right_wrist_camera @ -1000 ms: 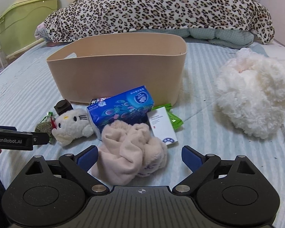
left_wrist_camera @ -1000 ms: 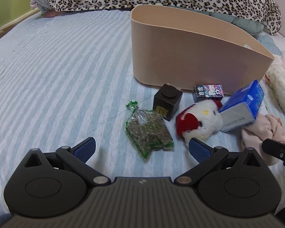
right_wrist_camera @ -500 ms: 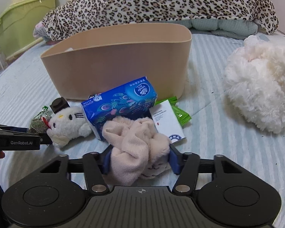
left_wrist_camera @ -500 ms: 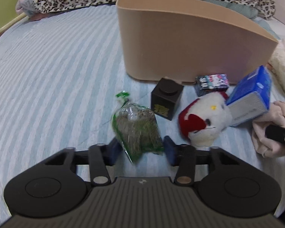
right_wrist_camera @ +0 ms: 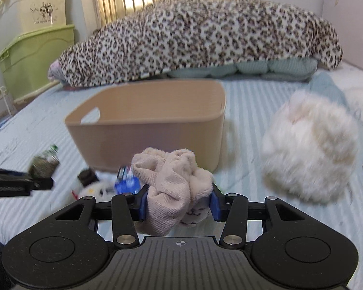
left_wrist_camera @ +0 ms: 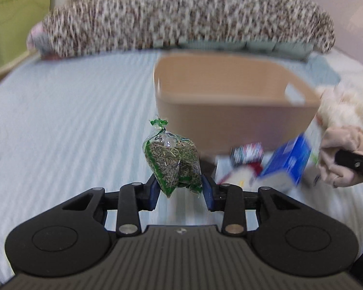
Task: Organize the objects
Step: 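Carry both items over the beige basket and open both tools to drop them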
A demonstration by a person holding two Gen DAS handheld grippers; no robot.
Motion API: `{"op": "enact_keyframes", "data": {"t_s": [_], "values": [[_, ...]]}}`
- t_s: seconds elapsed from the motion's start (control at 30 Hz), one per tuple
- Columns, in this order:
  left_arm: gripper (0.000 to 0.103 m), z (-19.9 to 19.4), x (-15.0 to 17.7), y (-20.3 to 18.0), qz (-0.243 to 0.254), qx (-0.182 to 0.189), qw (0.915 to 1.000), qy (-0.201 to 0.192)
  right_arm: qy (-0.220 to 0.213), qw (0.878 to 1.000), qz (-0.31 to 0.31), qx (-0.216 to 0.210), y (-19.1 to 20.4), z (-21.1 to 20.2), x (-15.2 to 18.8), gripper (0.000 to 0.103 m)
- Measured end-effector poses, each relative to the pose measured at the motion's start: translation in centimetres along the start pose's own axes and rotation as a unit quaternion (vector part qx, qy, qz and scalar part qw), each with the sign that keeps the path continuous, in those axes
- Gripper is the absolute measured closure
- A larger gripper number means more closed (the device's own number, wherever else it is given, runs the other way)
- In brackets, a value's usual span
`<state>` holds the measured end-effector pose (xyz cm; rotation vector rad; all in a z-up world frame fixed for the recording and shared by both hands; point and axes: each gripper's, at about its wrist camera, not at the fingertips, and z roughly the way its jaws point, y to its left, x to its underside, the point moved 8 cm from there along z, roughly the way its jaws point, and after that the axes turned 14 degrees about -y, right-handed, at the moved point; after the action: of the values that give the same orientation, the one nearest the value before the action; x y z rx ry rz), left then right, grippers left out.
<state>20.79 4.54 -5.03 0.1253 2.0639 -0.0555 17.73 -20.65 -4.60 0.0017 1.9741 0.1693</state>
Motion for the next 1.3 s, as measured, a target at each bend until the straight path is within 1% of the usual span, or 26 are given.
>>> {"op": "enact_keyframes", "data": {"t_s": [0.1, 0.2, 0.3, 0.43, 0.5, 0.6, 0.8, 0.87, 0.97, 1.03, 1.07, 1.1, 1.13, 1.17, 1.2, 1.23, 1.27, 1.3], "values": [[0.064, -0.9, -3.1, -0.4, 0.004, 0.003, 0.9993, -0.036, -0.021, 1.0, -0.001, 0.002, -0.5, 0.2, -2.1, 0.059], [0.064, -0.5, -5.7, -0.8, 0.014, -0.004, 0.998, -0.061, -0.044, 0.999, 0.002, 0.001, -0.9, 0.6, -4.3, 0.058], [0.064, 0.9, -7.9, -1.5, 0.012, -0.005, 0.9972, -0.073, -0.064, 0.998, 0.004, 0.002, -1.2, 1.5, -6.3, 0.058], [0.064, 3.9, -9.5, -2.8, 0.011, -0.005, 0.9971, -0.076, -0.083, 0.996, 0.012, 0.003, -1.4, 3.4, -8.3, 0.058], [0.064, 5.5, -9.8, -3.3, 0.017, -0.008, 0.9971, -0.074, -0.085, 0.996, 0.013, 0.004, -1.3, 4.6, -8.7, 0.058], [0.064, 7.9, -9.4, -3.7, 0.023, -0.016, 0.9977, -0.062, -0.081, 0.997, 0.004, 0.007, -1.0, 6.6, -8.6, 0.058], [0.064, 12.3, -7.3, -4.3, 0.039, -0.03, 0.9984, -0.028, -0.044, 0.999, 0.016, 0.005, -1.3, 10.7, -7.1, 0.058], [0.064, 13.2, -6.5, -4.5, 0.049, -0.032, 0.9981, -0.019, -0.031, 0.999, 0.01, 0.008, -1.2, 11.8, -6.1, 0.058], [0.064, 13.8, -5.8, -4.4, 0.055, -0.031, 0.998, -0.004, -0.025, 0.999, 0.011, 0.018, -1.4, 13.0, -5.2, 0.057], [0.062, 13.7, -5.8, -4.5, 0.067, -0.029, 0.9973, -0.002, -0.014, 0.999, 0.027, 0.019, -1.8, 13.4, -4.7, 0.052], [0.06, 13.4, -5.8, -4.5, 0.073, -0.028, 0.9969, -0.004, -0.008, 0.999, 0.034, 0.016, -2.0, 13.5, -4.5, 0.047], [0.049, 13.1, -5.9, -4.5, 0.079, -0.028, 0.9965, -0.006, -0.006, 0.999, 0.038, 0.016, -2.0, 13.4, -4.4, 0.041], [0.03, 12.7, -6.0, -4.4, 0.083, -0.032, 0.996, -0.007, -0.009, 0.999, 0.037, 0.018, -2.0, 13.2, -4.3, 0.037], [0.022, 12.3, -6.1, -4.2, 0.085, -0.04, 0.9956, -0.012, -0.015, 0.999, 0.031, 0.018, -2.0, 12.7, -4.4, 0.035], [0.012, 11.7, -6.3, -4.0, 0.086, -0.046, 0.9951, -0.02, -0.021, 0.999, 0.027, 0.019, -2.0, 12.3, -4.7, 0.029], [0.008, 11.1, -6.4, -3.9, 0.087, -0.048, 0.9947, -0.026, -0.027, 0.999, 0.022, 0.018, -2.0, 11.8, -4.9, 0.024], [0.007, 10.6, -6.5, -3.7, 0.088, -0.048, 0.9946, -0.028, -0.031, 0.999, 0.021, 0.018, -2.1, 11.4, -5.2, 0.021], [0.007, 10.1, -6.5, -3.7, 0.087, -0.046, 0.9947, -0.027, -0.034, 0.999, 0.02, 0.019, -2.2, 10.8, -5.4, 0.014]]}}
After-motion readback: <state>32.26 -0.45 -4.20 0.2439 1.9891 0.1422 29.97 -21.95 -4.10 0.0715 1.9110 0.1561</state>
